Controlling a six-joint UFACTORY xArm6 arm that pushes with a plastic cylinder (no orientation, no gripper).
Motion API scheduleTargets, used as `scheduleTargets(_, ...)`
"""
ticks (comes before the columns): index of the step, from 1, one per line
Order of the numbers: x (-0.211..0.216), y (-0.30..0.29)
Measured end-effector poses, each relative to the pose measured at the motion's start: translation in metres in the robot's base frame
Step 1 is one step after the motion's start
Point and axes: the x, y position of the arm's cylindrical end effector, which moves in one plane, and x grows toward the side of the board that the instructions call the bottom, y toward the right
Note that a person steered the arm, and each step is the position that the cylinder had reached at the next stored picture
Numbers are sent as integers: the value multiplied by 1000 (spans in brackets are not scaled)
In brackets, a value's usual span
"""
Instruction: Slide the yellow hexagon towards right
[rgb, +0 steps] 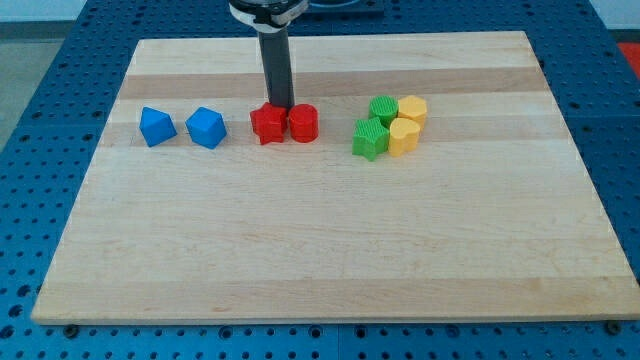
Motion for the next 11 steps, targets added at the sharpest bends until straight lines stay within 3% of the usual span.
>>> scheduleTargets(2,0,-17)
scheduleTargets(11,-15,112)
